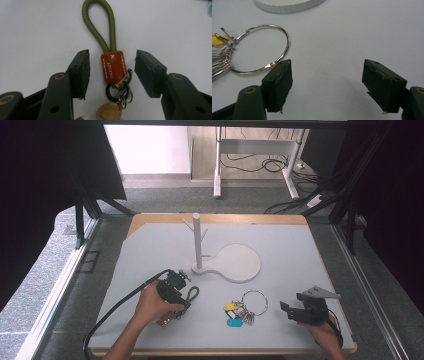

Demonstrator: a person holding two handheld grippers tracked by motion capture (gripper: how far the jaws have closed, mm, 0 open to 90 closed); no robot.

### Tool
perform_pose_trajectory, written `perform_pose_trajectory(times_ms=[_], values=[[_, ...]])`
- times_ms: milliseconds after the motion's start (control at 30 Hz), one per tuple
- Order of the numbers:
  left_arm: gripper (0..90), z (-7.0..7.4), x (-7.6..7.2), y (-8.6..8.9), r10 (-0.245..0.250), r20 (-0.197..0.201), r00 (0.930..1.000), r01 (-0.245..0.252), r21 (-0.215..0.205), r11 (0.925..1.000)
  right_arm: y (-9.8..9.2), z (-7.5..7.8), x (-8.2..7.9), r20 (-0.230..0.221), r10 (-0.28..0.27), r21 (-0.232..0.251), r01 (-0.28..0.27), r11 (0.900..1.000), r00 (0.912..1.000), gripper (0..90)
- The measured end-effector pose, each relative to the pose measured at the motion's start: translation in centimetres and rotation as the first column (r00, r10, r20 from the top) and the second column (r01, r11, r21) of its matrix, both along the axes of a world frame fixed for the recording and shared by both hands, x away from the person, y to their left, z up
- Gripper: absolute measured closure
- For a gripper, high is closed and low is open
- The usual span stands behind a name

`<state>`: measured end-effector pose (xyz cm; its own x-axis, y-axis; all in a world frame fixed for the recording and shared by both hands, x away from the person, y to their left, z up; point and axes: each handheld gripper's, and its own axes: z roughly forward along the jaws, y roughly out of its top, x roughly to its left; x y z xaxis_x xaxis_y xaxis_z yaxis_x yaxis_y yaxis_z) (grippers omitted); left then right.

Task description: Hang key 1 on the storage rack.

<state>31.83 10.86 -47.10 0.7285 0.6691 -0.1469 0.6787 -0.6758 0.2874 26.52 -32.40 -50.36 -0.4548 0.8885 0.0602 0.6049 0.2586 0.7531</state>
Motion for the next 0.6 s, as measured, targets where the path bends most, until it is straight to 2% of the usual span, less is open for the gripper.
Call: perform_pose_trajectory(times_ms=[267, 467, 600], values=[[50.5, -1.0, 0.0, -0.6, -0.003, -0.002, 1.0000, 0.003, 0.045, 0.9990, -0.1, 0.1, 0.0, -0.003, -0.003, 0.000, 0.003, 1.000, 1.0000, 24.9], [55.6, -1.1, -0.4, -0.8, -0.009, 0.029, 0.9995, 0.007, 0.065, 0.9978, 0.0, 0.2, -0.1, -0.001, -0.001, -0.009, 0.001, 1.000, 1.0000, 25.0], [62.1, -1.1, -0.8, -1.0, -0.010, 0.053, 0.9986, 0.006, 0.076, 0.9971, 0.0, 0.2, 0.0, -0.008, -0.006, -0.009, 0.006, 1.000, 1.0000, 24.9]])
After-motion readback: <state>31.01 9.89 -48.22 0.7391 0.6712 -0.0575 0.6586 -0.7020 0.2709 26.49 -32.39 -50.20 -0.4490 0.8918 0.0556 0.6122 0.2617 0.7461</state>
